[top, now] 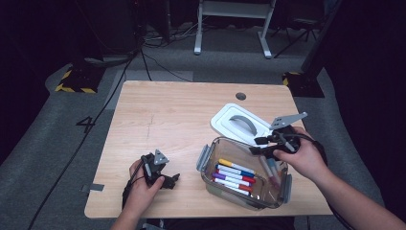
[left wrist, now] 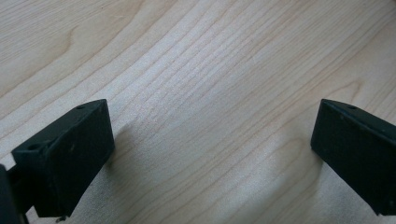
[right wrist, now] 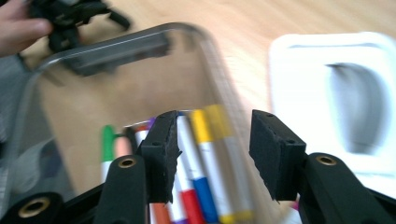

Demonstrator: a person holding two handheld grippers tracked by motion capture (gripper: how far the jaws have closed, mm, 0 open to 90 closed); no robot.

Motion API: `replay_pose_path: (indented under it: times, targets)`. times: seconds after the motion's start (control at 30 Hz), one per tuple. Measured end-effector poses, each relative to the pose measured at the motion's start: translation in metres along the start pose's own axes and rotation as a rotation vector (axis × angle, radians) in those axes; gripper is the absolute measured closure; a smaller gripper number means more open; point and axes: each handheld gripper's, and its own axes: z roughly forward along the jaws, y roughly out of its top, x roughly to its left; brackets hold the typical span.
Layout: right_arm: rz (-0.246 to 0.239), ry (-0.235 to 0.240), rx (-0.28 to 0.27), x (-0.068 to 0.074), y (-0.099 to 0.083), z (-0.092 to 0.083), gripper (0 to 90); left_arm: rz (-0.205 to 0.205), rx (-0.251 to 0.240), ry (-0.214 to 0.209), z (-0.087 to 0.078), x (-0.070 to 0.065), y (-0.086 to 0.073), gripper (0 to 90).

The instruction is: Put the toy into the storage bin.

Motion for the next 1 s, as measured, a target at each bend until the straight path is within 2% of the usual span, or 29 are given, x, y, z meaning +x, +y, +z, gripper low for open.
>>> replay_pose_path:
  times: [0.2,0.33,0.43,0.47,0.5,0.57,0.6,0.67,0.73,1.0]
  targets:
    - [0.098,-0.082,0.001,-0.037,-0.017,-0.016,53.8,0.000,0.000,0.000,0.000,0.000,0.000,0.0]
    - [0.161,-0.124,0.025,-0.063,-0.033,-0.015,54.2,0.001,-0.003,-0.003,0.000,0.000,0.000,0.0]
    - [0.202,-0.144,0.049,-0.078,-0.045,-0.011,54.2,-0.001,-0.004,-0.006,0.000,0.001,0.000,0.0]
    - [0.202,-0.144,0.049,-0.078,-0.045,-0.011,54.2,-0.001,-0.004,-0.006,0.000,0.001,0.000,0.0]
    - [0.229,-0.158,0.062,-0.085,-0.053,-0.007,54.3,0.001,-0.003,-0.005,0.000,0.001,0.000,0.0]
    - [0.235,-0.158,0.072,-0.088,-0.057,-0.005,54.4,0.002,-0.002,-0.003,0.000,0.000,0.000,0.0]
    - [0.249,-0.160,0.088,-0.092,-0.066,0.000,54.4,-0.004,-0.004,0.009,0.000,0.000,-0.001,0.1]
    - [0.252,-0.162,0.099,-0.093,-0.071,0.004,54.6,-0.014,-0.005,0.004,0.000,0.000,-0.001,0.1]
    - [0.258,-0.163,0.133,-0.095,-0.085,0.014,55.0,-0.018,-0.006,0.008,0.000,0.000,-0.001,0.1]
    - [0.294,-0.153,0.204,-0.095,-0.115,0.034,56.4,-0.017,-0.007,0.009,0.000,0.000,-0.001,0.1]
